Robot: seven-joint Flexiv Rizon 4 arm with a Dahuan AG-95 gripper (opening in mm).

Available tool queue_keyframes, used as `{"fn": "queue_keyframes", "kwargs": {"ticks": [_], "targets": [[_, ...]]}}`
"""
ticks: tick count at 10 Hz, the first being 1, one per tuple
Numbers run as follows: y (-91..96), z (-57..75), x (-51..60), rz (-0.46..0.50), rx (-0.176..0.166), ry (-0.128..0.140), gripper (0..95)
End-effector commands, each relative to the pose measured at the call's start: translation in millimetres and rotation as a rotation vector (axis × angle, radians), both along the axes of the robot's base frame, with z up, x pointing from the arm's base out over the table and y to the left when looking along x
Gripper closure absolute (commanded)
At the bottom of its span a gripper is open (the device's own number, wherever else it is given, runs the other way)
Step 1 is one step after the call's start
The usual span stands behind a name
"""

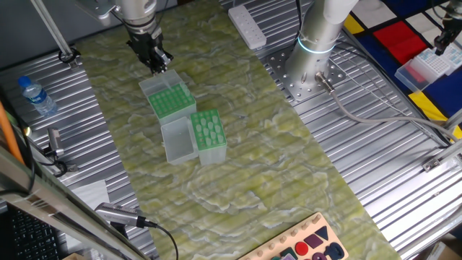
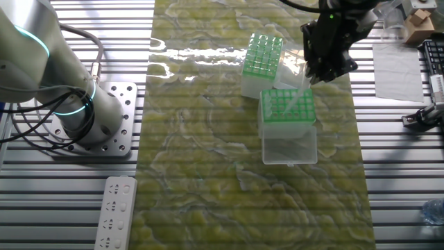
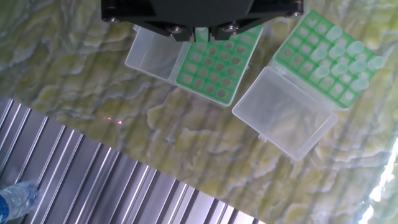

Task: Transfer all large pipette tips from one holder to another

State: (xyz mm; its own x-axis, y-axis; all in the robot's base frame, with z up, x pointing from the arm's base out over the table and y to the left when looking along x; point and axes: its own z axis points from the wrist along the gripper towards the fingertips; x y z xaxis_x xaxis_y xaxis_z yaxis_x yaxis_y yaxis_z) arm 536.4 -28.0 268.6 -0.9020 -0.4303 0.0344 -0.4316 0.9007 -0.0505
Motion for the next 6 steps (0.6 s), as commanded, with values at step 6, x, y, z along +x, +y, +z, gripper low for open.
{"fn": "queue_keyframes", "kwargs": {"ticks": [6], "targets": [[-5.5, -5.0, -8.1, 0.021, 0.004, -0.034, 76.0]]}}
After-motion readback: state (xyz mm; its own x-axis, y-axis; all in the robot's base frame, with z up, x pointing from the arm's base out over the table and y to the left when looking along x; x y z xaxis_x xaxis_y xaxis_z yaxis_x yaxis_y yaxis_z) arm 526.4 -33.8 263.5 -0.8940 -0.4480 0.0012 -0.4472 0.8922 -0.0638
